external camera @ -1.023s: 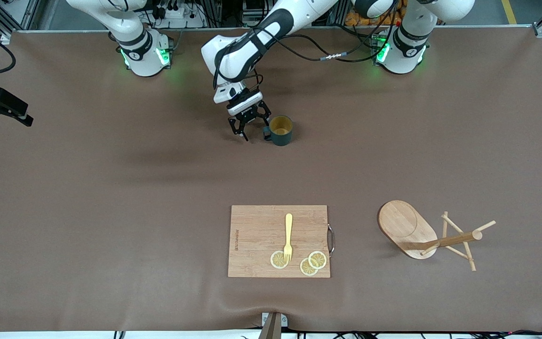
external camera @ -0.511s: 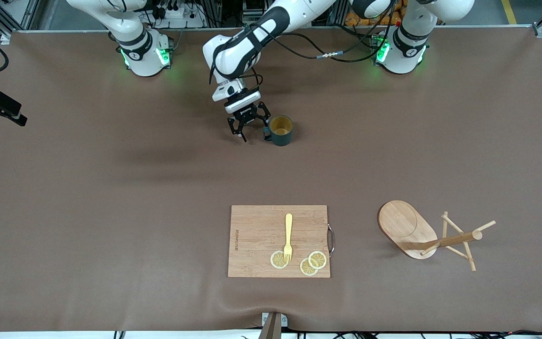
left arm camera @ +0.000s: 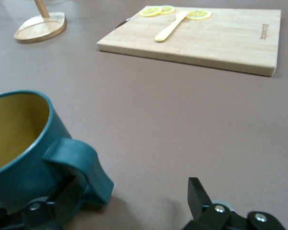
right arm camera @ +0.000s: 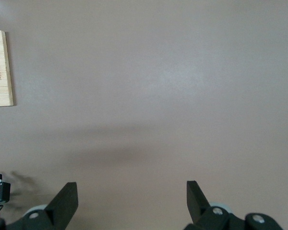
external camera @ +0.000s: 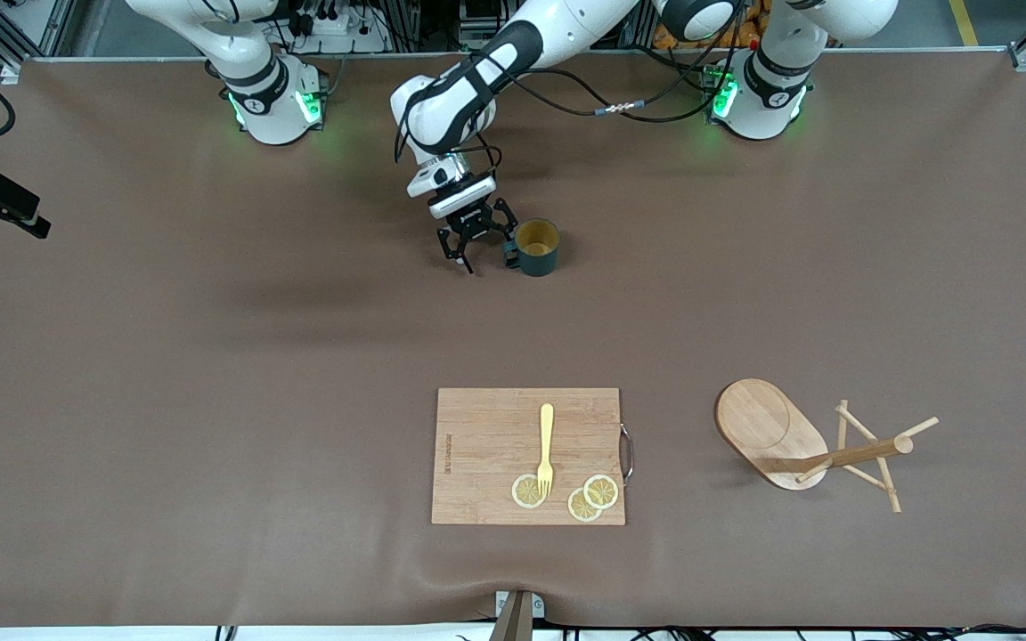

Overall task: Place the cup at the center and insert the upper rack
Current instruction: 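Lower the left gripper onto the mug and grasp its rim, then lift the mug with the left gripper and carry it toward the stand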

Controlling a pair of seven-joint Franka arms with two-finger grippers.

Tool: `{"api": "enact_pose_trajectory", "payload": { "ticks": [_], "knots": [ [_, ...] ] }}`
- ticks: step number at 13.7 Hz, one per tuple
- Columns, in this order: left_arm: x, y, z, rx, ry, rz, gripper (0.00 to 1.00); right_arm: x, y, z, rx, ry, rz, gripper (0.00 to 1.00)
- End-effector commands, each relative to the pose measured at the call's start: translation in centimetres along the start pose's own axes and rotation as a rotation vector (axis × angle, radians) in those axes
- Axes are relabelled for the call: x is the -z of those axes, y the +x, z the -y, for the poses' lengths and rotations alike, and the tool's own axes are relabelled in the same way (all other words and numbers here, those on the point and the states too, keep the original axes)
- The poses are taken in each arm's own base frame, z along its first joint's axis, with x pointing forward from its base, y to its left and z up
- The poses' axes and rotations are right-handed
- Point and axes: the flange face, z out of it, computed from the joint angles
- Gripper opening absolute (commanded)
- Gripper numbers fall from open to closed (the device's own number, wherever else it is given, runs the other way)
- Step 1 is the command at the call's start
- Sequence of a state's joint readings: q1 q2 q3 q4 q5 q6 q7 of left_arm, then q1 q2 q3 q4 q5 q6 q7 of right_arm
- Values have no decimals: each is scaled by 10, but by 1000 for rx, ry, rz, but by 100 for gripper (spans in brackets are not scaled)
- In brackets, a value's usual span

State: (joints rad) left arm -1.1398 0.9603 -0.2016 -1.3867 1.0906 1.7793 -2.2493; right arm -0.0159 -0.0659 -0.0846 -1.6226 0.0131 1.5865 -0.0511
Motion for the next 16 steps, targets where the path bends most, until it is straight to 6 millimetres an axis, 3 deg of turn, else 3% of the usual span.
{"api": "enact_pose_trajectory", "payload": {
  "ticks": [1, 7, 8, 9, 10, 16],
  "knots": [
    [1, 3, -2, 10, -14, -55, 100, 2, 1, -4, -1, -17, 4, 100],
    [-13, -4, 0, -13, -3, -91, 100, 0, 2, -4, -1, -17, 4, 100],
    [-13, -3, 0, -12, -2, -91, 79, 0, 1, -4, -1, -17, 6, 100],
    [-13, -2, 0, -10, -1, -90, 28, 0, 1, -5, -3, -17, 8, 100],
    [-13, -2, 0, -9, 0, -88, 0, 0, 1, -5, -3, -17, 9, 100],
    [-11, 2, -1, 5, 2, -83, 0, 1, 1, -5, -3, -17, 6, 100]
  ]
}}
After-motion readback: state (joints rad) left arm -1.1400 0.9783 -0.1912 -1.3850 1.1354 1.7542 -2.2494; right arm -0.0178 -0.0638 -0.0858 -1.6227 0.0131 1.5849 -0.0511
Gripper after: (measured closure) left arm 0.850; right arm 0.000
